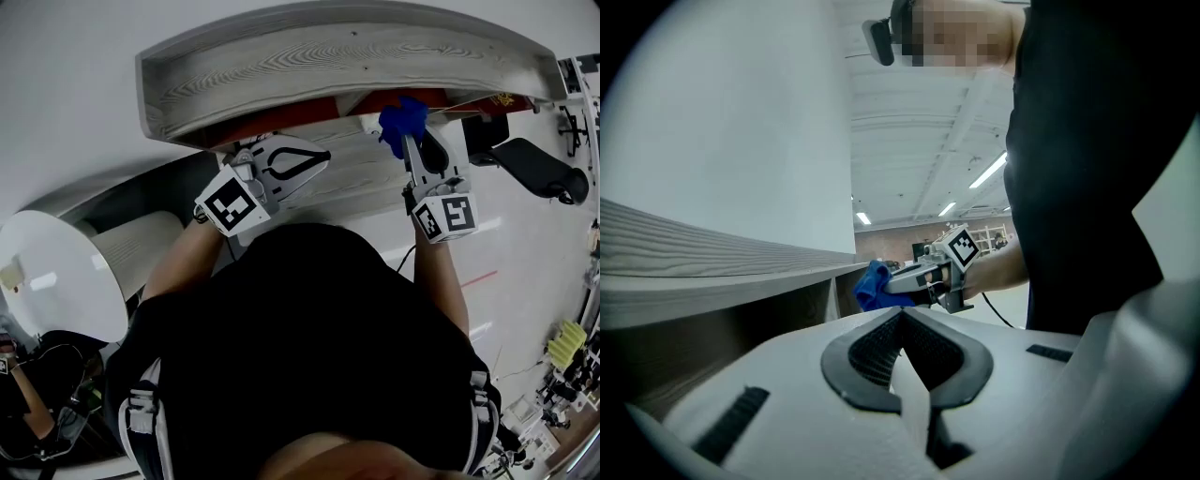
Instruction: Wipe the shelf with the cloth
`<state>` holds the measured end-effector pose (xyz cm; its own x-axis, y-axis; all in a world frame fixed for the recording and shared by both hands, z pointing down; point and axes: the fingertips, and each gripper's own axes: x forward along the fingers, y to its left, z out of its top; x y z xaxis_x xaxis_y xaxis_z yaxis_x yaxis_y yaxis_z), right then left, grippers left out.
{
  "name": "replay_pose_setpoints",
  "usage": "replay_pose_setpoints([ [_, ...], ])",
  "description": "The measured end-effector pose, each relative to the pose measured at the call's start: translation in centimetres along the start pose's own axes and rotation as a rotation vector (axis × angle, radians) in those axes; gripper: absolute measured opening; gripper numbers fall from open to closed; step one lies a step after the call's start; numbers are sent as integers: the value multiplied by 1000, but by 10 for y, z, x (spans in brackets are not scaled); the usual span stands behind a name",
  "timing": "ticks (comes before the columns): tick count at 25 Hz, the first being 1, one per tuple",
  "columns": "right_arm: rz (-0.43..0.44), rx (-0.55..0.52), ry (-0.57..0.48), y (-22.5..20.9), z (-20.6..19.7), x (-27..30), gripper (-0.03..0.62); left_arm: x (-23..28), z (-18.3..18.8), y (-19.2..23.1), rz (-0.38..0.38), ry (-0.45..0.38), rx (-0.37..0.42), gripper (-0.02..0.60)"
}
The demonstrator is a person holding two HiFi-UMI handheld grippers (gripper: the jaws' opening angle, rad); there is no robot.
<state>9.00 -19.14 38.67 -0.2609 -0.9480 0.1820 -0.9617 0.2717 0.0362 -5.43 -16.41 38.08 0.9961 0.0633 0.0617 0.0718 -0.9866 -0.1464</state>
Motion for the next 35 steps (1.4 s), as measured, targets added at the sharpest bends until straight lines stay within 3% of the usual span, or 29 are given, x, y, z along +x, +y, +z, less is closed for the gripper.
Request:
replay_pose_setpoints([
  [5,32,5,-9,-11,-5,-2,74,18,-1,5,71,34,-20,17],
  [11,138,19,-35,-46,-15,-4,73,45,15,9,190,39,101,17],
  [17,249,20,-63,-72,-13,-12,72,65,21,6,314,102,117,17],
  [19,286,21,-72,-74,-11,-13,72,67,19,5,378,114,94,17],
  [23,327,21,-90,-85,-8,-19,74,82,14,-4,470,99,-43,17],
  [35,388,12,-113,-93,-3,-26,73,91,16,-20,547,110,-64,17],
])
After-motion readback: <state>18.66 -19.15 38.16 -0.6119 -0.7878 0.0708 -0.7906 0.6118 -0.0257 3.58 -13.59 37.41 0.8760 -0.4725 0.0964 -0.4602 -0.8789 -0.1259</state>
